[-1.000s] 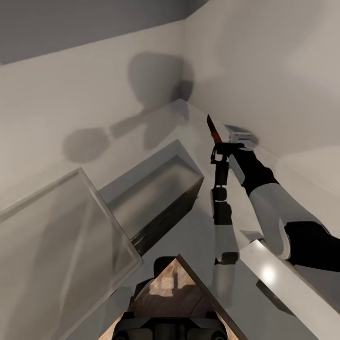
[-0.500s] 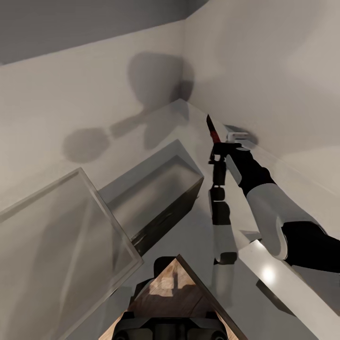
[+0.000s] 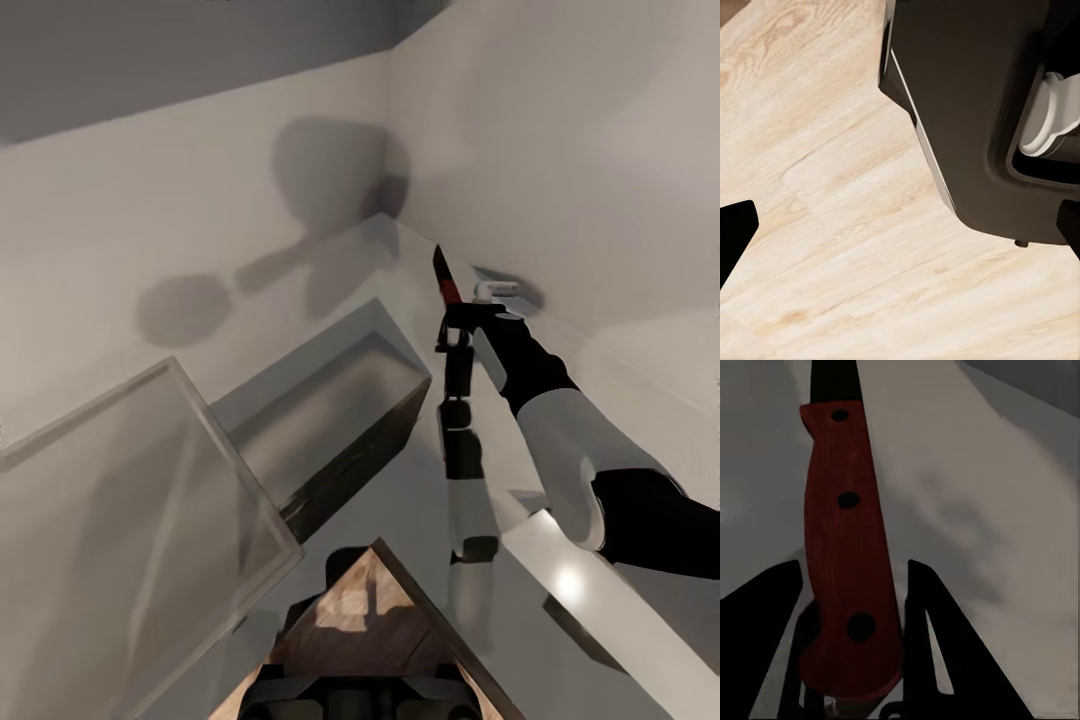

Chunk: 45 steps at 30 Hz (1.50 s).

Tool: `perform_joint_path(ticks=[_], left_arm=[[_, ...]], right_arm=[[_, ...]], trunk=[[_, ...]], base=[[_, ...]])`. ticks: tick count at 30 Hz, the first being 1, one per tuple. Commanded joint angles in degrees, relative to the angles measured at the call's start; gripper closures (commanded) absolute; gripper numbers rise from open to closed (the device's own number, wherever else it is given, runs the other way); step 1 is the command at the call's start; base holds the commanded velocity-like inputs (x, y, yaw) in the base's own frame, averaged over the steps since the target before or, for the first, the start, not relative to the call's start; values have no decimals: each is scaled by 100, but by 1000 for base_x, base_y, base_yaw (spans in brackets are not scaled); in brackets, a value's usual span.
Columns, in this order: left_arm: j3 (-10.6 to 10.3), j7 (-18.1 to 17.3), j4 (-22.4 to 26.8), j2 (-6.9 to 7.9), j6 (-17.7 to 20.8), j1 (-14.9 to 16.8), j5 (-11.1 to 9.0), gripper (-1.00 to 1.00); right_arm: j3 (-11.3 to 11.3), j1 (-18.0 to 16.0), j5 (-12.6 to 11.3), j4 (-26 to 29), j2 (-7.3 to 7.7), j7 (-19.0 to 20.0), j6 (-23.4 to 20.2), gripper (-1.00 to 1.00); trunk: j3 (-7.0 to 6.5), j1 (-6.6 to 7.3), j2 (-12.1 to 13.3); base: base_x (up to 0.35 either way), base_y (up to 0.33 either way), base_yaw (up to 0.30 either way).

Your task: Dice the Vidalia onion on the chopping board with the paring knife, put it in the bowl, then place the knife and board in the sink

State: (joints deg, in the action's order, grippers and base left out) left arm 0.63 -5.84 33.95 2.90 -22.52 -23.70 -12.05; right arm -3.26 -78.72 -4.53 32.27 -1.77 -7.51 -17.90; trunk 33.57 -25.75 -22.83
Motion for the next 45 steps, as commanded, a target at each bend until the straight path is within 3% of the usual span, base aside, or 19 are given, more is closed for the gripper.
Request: perform_joint_path(ticks=[1, 8, 19, 37, 45], left_arm=[[7, -54, 7, 0, 2, -3, -61, -100], [6, -52, 7, 0, 2, -3, -61, -100], [6, -51, 8, 0, 1, -3, -61, -100], [7, -52, 7, 0, -1, -3, -61, -100], [7, -52, 7, 0, 1, -3, -61, -100]], right_arm=[[-34, -3, -48, 7, -4, -49, -29, 100], [-42, -3, -48, 8, -92, -49, -29, 100], [-43, -3, -48, 8, -105, -52, -29, 100], [-50, -3, -46, 8, -146, -56, -29, 100], [-43, -1, -26, -27, -118, -57, -29, 100]], trunk=[[-2, -3, -9], [-63, -3, -9], [-160, -3, -9], [-320, -3, -9], [-378, -3, -9]], base=[[-69, 0, 0], [-75, 0, 0], [-22, 0, 0], [-298, 0, 0], [-63, 0, 0]])
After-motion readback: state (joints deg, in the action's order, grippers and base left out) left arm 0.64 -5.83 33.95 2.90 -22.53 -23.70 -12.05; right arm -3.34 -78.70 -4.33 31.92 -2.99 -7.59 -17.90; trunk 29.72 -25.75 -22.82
